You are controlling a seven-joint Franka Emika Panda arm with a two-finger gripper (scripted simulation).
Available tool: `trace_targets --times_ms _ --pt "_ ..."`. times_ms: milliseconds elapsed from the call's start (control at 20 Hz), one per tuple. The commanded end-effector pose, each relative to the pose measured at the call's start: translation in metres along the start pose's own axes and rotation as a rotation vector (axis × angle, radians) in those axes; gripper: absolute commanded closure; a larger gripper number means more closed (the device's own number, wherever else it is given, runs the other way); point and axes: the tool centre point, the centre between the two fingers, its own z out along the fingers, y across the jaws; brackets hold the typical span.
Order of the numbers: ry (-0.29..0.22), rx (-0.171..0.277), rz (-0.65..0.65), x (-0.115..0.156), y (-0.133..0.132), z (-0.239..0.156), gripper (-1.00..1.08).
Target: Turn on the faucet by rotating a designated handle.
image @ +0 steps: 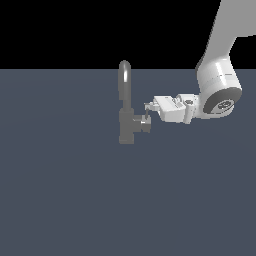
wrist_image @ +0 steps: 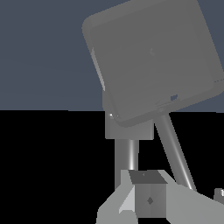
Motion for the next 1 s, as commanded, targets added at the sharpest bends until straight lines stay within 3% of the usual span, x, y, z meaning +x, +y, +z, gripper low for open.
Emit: trace_targets --times_ms 0,750,850,950 --pt "-0.001 0.0 0.001 0.002 0.003 0.0 1.08" --pt "-0.004 -0.005 0.011 0.031 0.056 0.0 1.08" --pt "0.001 -0.002 -0.022 0.015 0.042 0.0 1.08" --pt "0.0 -0.003 -0.015 0.029 0.048 0.0 1.08"
